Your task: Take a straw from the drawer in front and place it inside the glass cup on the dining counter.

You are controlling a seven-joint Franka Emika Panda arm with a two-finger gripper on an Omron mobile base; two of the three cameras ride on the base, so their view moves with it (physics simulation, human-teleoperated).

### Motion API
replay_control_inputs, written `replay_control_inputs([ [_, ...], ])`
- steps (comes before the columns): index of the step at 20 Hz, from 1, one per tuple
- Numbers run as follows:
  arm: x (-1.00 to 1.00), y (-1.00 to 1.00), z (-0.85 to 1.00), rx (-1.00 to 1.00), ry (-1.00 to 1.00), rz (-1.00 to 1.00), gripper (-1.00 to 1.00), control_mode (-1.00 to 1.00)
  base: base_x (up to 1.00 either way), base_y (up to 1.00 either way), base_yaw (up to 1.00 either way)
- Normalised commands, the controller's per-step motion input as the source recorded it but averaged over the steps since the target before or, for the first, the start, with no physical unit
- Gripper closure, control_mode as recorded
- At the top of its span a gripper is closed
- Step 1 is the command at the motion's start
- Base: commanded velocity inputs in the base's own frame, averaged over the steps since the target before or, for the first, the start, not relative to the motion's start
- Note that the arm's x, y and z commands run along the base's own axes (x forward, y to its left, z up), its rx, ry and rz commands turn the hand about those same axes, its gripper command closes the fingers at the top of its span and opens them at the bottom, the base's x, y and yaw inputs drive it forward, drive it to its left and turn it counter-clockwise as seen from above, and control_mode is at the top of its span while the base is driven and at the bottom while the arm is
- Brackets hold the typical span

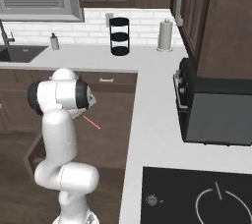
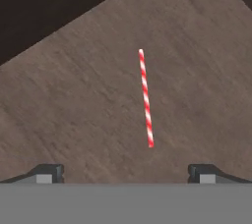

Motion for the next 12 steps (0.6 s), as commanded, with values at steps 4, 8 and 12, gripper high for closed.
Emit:
replay_control_inputs([
  [4, 0.23, 0.0, -0.3, -0.08, 0.0, 0.09, -1.0, -1.0, 0.0, 0.0, 0.0],
  [8, 0.21, 0.0, -0.28, -0.02, 0.01, 0.05, -1.0, -1.0, 0.0, 0.0, 0.0],
  [12, 0.25, 0.0, -0.26, 0.0, 0.01, 0.02, -1.0, -1.0, 0.0, 0.0, 0.0],
])
